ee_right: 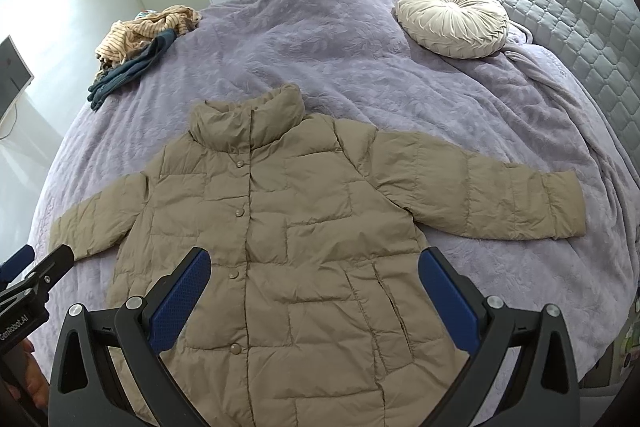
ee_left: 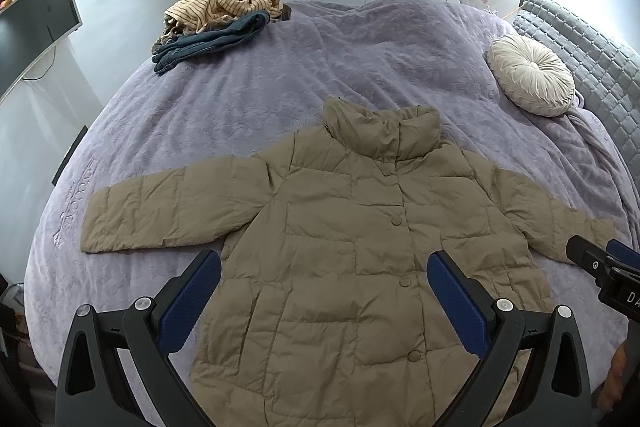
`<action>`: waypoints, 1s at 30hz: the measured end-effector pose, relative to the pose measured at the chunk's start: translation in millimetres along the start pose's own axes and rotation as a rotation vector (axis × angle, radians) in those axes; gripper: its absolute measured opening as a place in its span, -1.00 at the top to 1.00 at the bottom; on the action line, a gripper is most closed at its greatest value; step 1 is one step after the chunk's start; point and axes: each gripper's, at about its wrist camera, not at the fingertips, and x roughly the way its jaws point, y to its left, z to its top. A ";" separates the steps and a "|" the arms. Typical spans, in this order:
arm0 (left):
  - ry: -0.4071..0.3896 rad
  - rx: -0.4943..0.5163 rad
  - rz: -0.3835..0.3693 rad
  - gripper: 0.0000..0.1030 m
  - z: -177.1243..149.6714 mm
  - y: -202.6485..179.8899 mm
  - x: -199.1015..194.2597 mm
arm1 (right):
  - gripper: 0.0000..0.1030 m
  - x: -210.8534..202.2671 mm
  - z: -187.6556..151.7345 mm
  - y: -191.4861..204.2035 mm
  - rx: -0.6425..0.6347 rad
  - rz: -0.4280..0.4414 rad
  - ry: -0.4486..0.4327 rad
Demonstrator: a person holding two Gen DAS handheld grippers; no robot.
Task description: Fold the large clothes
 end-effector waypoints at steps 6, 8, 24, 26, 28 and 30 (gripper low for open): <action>0.002 -0.001 0.000 -1.00 -1.2 0.1 -0.6 | -1.00 0.6 0.0 -0.4 0.001 0.003 0.010; 0.004 -0.003 -0.001 -1.00 -1.5 0.4 0.2 | -1.00 1.2 0.1 -0.7 0.001 0.003 0.009; 0.005 -0.005 0.000 -1.00 -1.8 1.2 1.2 | -1.00 0.5 -0.8 3.3 -0.002 0.003 -0.007; 0.005 -0.006 0.001 -1.00 -1.8 1.4 1.4 | -1.00 0.7 -0.7 3.0 -0.002 0.003 -0.003; 0.006 -0.007 -0.001 -1.00 -1.8 1.4 1.7 | -1.00 0.8 -0.2 3.0 -0.001 0.002 0.004; 0.005 -0.006 0.000 -1.00 -1.6 1.5 1.6 | -1.00 1.6 -0.3 2.7 0.002 0.004 0.004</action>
